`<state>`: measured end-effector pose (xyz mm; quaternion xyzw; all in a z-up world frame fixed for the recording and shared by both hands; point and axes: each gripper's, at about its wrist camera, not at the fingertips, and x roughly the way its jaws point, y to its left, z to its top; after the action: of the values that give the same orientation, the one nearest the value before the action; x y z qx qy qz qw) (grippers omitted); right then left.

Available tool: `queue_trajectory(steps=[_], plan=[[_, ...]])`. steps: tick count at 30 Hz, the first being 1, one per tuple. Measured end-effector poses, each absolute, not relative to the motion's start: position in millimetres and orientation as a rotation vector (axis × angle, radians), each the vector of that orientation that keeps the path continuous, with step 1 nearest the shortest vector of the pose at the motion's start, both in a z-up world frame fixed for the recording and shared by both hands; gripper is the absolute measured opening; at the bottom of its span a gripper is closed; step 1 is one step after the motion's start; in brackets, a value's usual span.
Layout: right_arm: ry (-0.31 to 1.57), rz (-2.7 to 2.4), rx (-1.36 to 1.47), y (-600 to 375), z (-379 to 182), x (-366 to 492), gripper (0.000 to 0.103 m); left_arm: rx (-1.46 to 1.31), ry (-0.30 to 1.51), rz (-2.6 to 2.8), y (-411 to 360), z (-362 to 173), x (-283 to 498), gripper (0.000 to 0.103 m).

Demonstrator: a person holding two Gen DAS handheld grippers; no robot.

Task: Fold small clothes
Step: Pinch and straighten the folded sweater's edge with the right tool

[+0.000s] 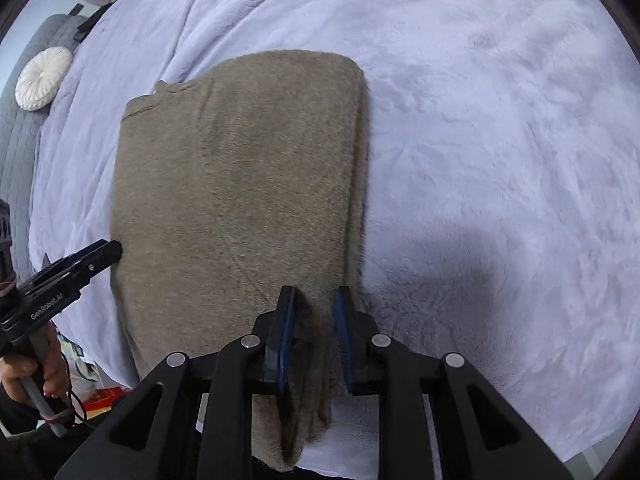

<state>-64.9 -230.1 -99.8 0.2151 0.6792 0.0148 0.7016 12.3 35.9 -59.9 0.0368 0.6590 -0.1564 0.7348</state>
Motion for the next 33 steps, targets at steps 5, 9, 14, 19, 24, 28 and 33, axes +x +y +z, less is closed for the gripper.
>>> queue_trajectory(steps=[5, 9, 14, 19, 24, 28, 33], plan=[[1.465, 0.102, 0.676, -253.7, -88.9, -76.5, 0.025, 0.086, 1.453, -0.406, 43.4, -50.4, 4.7, 0.047], [1.492, 0.230, 0.713, -254.3, -85.3, -94.0, 0.065, 0.040, 1.496, -0.483, 52.1, -50.2, 0.4, 0.047], [1.532, 0.287, 0.708, -241.4, -94.8, -107.6, 0.048, 0.061, 1.542, -0.570, 54.6, -53.0, -10.2, 0.047], [1.590, 0.172, 0.712, -236.8, -114.3, -104.9, 0.013, 0.158, 1.560, -0.562, 45.5, -59.6, -26.7, 0.047], [1.622, 0.176, 0.630, -229.3, -124.9, -103.4, 0.009, 0.192, 1.550, -0.552, 43.7, -60.1, -36.5, 0.047], [1.633, 0.175, 0.596, -227.3, -118.4, -104.1, 0.009, 0.199, 1.547, -0.549, 44.2, -58.7, -39.3, 0.047], [1.628, 0.138, 0.596, -238.7, -108.8, -109.9, 0.015, 0.200, 1.542, -0.541, 47.6, -56.9, -42.2, 0.047]])
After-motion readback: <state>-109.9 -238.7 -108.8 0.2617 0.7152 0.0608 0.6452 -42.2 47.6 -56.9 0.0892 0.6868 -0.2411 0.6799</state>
